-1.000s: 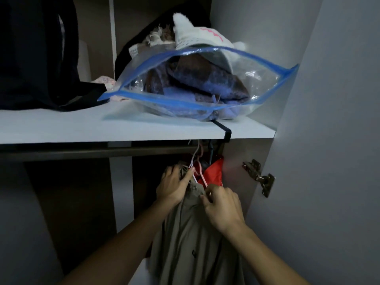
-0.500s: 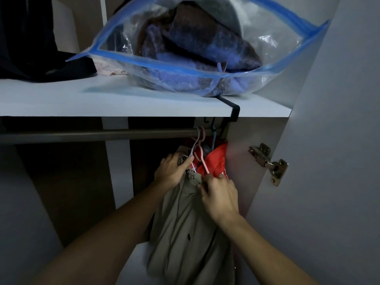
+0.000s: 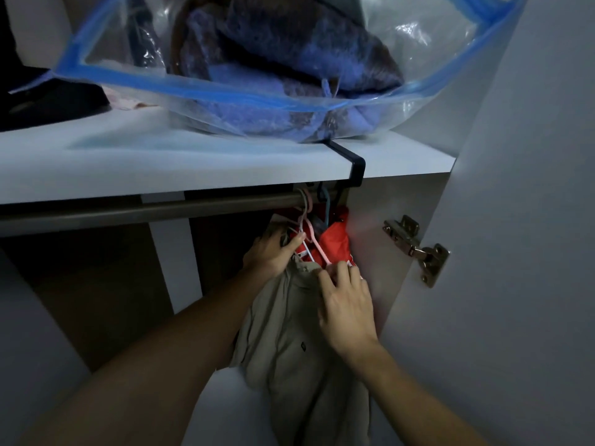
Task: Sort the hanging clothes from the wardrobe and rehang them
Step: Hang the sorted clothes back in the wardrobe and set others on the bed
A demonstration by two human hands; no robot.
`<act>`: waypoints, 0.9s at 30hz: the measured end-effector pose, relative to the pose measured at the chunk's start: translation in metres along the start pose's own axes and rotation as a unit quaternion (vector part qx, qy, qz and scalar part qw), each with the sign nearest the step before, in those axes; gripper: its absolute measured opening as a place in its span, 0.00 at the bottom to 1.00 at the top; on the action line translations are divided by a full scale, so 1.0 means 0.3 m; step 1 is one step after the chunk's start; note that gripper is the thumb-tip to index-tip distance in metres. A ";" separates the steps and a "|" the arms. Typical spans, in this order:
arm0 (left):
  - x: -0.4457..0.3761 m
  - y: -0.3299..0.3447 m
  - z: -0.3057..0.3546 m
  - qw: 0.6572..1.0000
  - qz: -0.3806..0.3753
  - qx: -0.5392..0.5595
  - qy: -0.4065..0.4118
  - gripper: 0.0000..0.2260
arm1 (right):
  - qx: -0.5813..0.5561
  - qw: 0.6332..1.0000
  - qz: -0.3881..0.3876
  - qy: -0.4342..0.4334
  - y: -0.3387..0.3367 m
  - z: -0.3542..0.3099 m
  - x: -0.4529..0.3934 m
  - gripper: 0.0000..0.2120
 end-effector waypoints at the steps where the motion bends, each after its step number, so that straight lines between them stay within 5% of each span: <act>1: -0.008 -0.001 0.001 1.000 -0.004 -0.005 -0.002 0.32 | -0.004 1.000 -0.008 0.002 0.001 0.001 0.006 0.28; 6: 0.016 -0.016 -0.024 0.999 -0.014 0.033 -0.008 0.38 | -0.036 0.999 -0.027 0.012 -0.035 -0.013 0.063 0.27; 13: 0.280 -0.129 -0.039 1.000 -0.010 -0.025 -0.013 0.34 | -0.087 0.995 -0.031 0.027 -0.161 -0.046 0.115 0.26; 19: 0.660 -0.286 -0.097 0.989 0.015 -0.148 -0.001 0.35 | -0.112 0.992 -0.063 0.000 -0.240 -0.107 0.227 0.27; 27: 1.286 -0.426 0.013 0.966 0.086 -0.220 -0.110 0.32 | -0.220 0.970 -0.095 -0.032 -0.370 -0.184 0.513 0.30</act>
Point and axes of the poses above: each hand's wrist, its own x-axis away from the middle knuckle, its own y-axis out of the palm, z = x × y, the point moved 3 cm from there along -x, towards the middle knuckle, and after that the axes turned 13 degrees about y, right-handed, at the moved point
